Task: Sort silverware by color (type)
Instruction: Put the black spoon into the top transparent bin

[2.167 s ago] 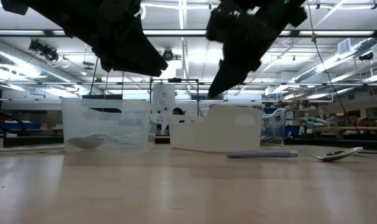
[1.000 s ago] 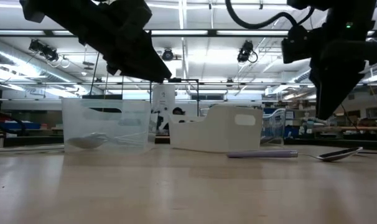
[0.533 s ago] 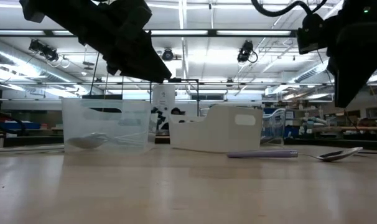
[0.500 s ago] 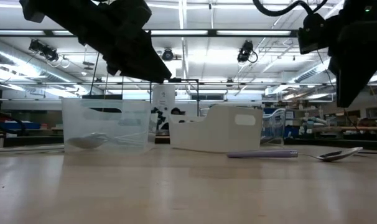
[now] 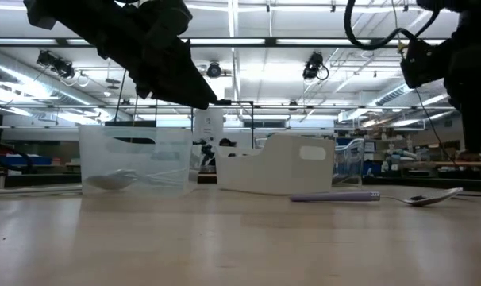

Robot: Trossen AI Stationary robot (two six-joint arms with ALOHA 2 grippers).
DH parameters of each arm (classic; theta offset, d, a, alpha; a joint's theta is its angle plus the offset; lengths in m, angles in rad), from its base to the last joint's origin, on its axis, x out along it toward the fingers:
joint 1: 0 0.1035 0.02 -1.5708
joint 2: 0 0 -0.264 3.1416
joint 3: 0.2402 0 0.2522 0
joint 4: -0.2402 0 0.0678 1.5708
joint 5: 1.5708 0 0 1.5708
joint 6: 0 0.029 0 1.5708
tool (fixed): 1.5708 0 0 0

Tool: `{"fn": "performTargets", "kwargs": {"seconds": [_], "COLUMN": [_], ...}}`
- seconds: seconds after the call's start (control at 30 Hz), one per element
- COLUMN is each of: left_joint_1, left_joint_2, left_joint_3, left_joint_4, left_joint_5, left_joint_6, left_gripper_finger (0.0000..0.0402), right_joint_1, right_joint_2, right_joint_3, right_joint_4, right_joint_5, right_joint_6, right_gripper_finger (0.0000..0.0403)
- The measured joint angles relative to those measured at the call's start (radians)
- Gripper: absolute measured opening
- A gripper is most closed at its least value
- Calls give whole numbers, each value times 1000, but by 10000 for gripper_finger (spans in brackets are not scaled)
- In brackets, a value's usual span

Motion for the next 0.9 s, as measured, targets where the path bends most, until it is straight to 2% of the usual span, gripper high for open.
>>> {"fn": "performTargets", "kwargs": {"seconds": [0.2,0.47,0.57,0.77,0.9], "left_joint_1": [0,0,0,0,0], "left_joint_2": [0,0,0,0,0], "left_joint_3": [0,0,0,0,0], "left_joint_4": [-10,-16,-16,-18,-25], "left_joint_5": [28,51,51,51,51], "left_joint_6": [-1,-1,4,8,28], "left_gripper_finger": [188,188,188,188,188], "right_joint_1": [8,34,41,72,86], "right_joint_2": [61,88,87,87,108], "right_joint_3": [-16,-16,-16,-16,-14], "right_joint_4": [27,89,103,101,115], "right_joint_5": [-30,-91,-104,-126,-147], "right_joint_6": [78,-7,-214,-809,-994], "right_gripper_finger": [139,153,166,168,160]}}
